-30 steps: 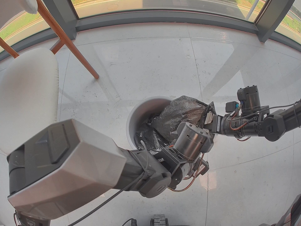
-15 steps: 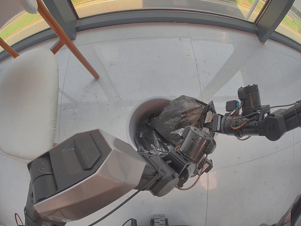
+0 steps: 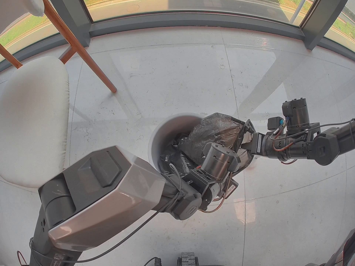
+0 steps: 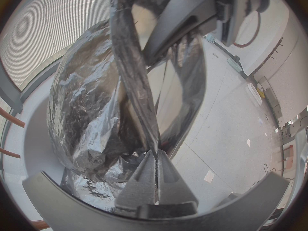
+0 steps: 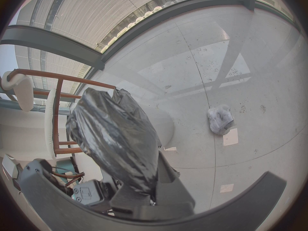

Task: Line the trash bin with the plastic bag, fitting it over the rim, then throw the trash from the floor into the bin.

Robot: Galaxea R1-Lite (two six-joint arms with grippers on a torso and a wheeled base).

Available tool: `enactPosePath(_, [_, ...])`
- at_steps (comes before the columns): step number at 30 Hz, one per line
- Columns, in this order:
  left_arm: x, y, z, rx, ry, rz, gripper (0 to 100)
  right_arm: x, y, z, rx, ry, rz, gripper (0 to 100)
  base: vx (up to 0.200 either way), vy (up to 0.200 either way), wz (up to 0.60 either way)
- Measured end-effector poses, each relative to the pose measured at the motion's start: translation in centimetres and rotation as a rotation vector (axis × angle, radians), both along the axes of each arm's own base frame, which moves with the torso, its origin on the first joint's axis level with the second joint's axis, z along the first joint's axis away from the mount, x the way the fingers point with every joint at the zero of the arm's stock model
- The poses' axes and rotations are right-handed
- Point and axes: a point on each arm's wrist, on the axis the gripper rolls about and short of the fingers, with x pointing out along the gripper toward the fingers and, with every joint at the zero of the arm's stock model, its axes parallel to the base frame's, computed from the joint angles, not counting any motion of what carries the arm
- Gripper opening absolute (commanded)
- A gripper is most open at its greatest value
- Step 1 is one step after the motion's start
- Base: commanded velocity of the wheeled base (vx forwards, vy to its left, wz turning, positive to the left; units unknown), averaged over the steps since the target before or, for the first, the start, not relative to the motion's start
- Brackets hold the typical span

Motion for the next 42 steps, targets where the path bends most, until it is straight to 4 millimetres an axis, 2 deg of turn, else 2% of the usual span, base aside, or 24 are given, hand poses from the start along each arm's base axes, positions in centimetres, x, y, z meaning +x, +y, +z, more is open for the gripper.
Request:
enactPosePath(7, [0.5,0.3,0.1,0.014,0.009,0.009,0,-0.2,-0.1,0.2,0.001,-0.003,-0.004,0,0.0,0.0,0.0])
enactPosePath(10, [0.2,0.6,0.9,0.028,0.024,0.005,0,-0.3,-0.2,0.1,-0.001,0.002,-0.004,0,0.0,0.0,0.0])
enactPosePath(15, [-0.5,1.5,4.3,0.037,0.048,0.007,0,-0.6,-0.2,-0.5,-0.01,0.021,-0.003,0,0.0,0.0,0.0])
enactPosePath(19, [-0.7,2.5,7.8,0.012,0.062,0.025,0,-1.2,-0.3,-1.4,-0.025,0.054,0.004,0,0.0,0.0,0.0])
enactPosePath(23, [0.3,4.2,10.6,-0.036,0.045,0.049,0,-1.7,0.1,-2.1,-0.037,0.076,0.02,0,0.0,0.0,0.0])
enactPosePath(26, [1.4,5.8,11.9,-0.041,0.046,0.081,0,-1.5,0.4,-2.0,-0.032,0.062,0.026,0,0.0,0.0,0.0])
enactPosePath(30, [1.3,6.8,12.5,-0.04,0.074,0.095,0,-1.1,0.6,-1.8,-0.019,0.027,0.029,0,0.0,0.0,0.0])
enactPosePath(36, [-0.4,6.7,11.1,-0.018,0.116,0.069,0,-0.8,0.5,-1.9,-0.013,0.017,0.022,0,0.0,0.0,0.0])
enactPosePath(37, [-0.6,6.8,10.6,-0.011,0.124,0.067,100,-0.8,0.5,-1.9,-0.014,0.018,0.021,0,0.0,0.0,0.0])
enactPosePath(42, [-1.9,7.0,8.2,0.023,0.155,0.051,100,-0.8,0.4,-2.1,-0.014,0.022,0.017,0,0.0,0.0,0.0])
